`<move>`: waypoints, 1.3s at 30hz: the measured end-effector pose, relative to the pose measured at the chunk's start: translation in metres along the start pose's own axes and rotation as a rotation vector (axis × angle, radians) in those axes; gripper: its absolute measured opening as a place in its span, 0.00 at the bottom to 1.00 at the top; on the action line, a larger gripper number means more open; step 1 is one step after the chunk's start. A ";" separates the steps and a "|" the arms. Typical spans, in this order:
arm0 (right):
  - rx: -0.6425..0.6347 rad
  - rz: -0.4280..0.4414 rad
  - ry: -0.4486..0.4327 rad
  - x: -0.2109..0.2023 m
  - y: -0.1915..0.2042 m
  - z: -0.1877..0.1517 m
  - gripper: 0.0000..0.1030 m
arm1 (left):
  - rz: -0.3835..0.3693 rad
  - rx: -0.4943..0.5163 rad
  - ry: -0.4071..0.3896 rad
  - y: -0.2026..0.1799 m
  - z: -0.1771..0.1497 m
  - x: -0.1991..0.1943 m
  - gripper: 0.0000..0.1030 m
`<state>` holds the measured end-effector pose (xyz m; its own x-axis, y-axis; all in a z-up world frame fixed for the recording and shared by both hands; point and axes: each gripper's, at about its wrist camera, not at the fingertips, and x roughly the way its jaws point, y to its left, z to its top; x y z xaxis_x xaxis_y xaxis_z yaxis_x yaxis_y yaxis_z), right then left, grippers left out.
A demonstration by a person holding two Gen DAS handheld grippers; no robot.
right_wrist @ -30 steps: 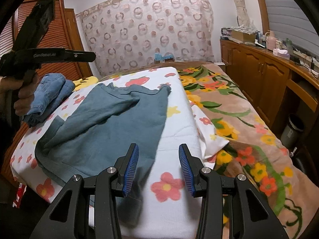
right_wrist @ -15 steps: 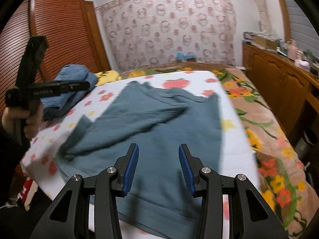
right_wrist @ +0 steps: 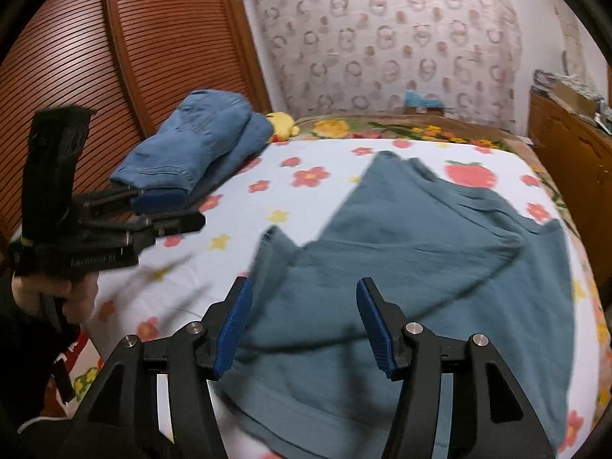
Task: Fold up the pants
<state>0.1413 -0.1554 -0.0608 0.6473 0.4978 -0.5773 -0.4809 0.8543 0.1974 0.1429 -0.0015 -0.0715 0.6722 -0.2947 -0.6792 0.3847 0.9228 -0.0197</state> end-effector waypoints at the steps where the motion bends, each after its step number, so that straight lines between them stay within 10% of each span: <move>1: 0.000 0.004 0.008 0.004 0.001 0.003 0.57 | 0.003 -0.008 0.002 0.003 -0.005 -0.001 0.53; 14: -0.011 -0.033 0.151 0.045 -0.002 0.021 0.57 | 0.019 -0.074 0.026 0.022 -0.035 0.004 0.53; 18: -0.010 0.002 0.158 0.038 -0.011 0.018 0.05 | 0.013 -0.078 0.026 0.021 -0.037 0.004 0.53; 39: 0.228 -0.166 -0.012 -0.184 -0.102 -0.073 0.04 | -0.133 0.031 -0.043 -0.057 0.002 -0.004 0.53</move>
<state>0.0281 -0.3455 -0.0324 0.7140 0.3489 -0.6071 -0.2232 0.9352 0.2750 0.1194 -0.0535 -0.0666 0.6399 -0.4250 -0.6402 0.4914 0.8668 -0.0842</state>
